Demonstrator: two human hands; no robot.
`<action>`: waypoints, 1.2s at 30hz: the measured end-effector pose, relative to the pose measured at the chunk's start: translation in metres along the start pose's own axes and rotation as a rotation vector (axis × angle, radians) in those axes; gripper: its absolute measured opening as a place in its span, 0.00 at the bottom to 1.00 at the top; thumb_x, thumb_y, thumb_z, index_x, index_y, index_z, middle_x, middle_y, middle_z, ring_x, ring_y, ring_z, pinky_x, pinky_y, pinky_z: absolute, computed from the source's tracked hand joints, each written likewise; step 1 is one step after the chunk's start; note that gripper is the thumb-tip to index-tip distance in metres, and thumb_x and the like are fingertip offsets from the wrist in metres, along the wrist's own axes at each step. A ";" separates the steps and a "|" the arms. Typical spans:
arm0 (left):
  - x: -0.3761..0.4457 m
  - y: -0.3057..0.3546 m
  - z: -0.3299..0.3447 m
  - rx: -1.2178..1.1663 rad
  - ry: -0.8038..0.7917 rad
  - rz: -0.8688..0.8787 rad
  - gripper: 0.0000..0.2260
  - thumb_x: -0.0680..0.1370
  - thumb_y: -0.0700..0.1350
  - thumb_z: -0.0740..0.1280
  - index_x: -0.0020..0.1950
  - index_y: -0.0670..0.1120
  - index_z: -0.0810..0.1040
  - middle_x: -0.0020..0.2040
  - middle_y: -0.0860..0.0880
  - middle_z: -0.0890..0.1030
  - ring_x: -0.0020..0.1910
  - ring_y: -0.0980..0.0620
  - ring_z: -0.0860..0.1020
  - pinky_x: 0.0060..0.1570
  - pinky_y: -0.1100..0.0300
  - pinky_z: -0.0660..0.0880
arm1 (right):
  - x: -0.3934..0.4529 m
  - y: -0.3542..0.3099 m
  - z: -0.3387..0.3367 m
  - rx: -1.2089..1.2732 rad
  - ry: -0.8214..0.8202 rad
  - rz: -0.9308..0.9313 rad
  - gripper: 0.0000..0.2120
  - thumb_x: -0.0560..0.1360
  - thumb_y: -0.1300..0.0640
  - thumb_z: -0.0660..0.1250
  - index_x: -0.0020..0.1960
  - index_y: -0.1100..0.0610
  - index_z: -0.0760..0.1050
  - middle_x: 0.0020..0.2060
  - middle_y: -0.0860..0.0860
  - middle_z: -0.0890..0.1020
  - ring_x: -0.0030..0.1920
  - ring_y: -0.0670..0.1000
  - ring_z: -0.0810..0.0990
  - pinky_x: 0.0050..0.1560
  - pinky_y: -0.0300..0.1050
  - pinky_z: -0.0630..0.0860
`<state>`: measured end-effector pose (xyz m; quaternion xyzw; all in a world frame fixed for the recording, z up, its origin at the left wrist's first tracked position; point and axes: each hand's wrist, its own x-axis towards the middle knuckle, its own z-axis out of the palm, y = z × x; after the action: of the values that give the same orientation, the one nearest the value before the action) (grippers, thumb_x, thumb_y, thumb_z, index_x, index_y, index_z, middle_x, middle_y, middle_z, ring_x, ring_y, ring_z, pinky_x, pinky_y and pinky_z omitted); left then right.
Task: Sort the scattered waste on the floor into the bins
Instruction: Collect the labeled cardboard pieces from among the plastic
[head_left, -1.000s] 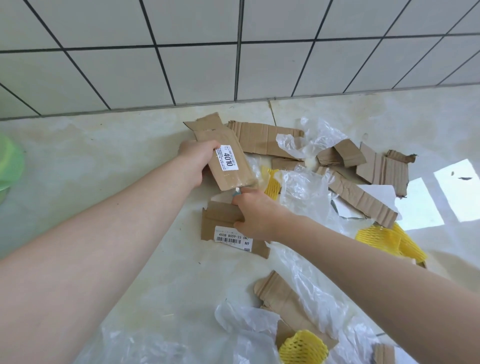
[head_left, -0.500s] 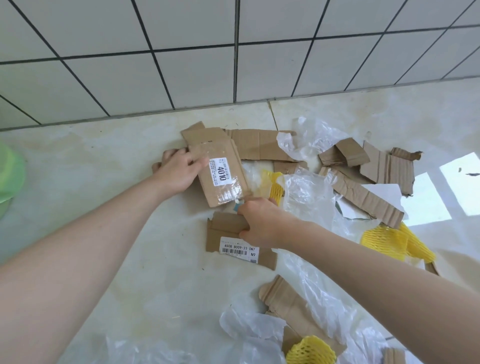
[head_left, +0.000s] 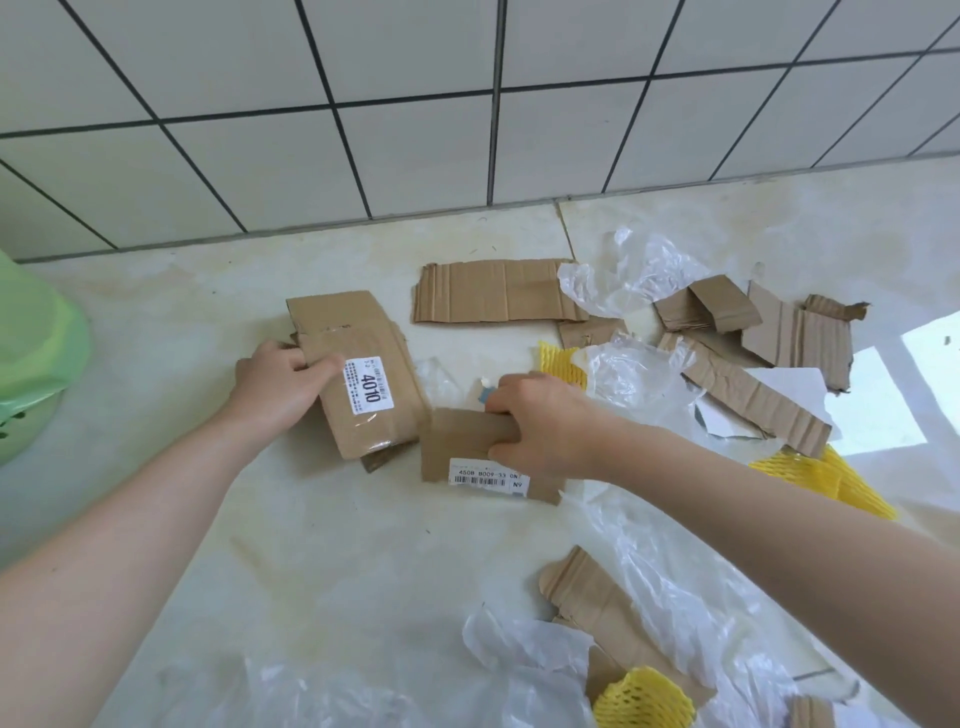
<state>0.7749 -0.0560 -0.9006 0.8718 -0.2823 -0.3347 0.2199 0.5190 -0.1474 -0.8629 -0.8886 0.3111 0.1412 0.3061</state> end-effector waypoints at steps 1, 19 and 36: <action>0.001 -0.001 -0.002 -0.050 0.005 -0.017 0.18 0.70 0.59 0.67 0.41 0.44 0.83 0.56 0.50 0.77 0.61 0.43 0.72 0.60 0.52 0.70 | 0.001 -0.002 -0.005 0.048 0.010 0.012 0.11 0.70 0.55 0.67 0.33 0.52 0.65 0.35 0.49 0.70 0.40 0.53 0.72 0.41 0.48 0.71; 0.009 0.039 -0.001 -0.501 -0.069 -0.212 0.05 0.71 0.34 0.68 0.37 0.42 0.75 0.34 0.44 0.78 0.31 0.48 0.79 0.31 0.61 0.76 | 0.046 -0.017 0.015 0.160 -0.095 0.255 0.06 0.69 0.60 0.64 0.43 0.61 0.76 0.32 0.52 0.73 0.35 0.55 0.74 0.28 0.38 0.68; -0.071 -0.003 -0.113 -0.682 0.326 -0.050 0.06 0.73 0.38 0.67 0.37 0.48 0.79 0.37 0.48 0.82 0.35 0.50 0.79 0.35 0.62 0.74 | 0.014 -0.087 -0.023 0.381 0.050 0.151 0.16 0.70 0.56 0.70 0.46 0.70 0.76 0.35 0.55 0.73 0.35 0.52 0.70 0.35 0.43 0.64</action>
<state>0.8118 0.0134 -0.7930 0.7970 -0.0945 -0.2716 0.5311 0.5867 -0.1143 -0.8110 -0.7918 0.4055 0.0804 0.4495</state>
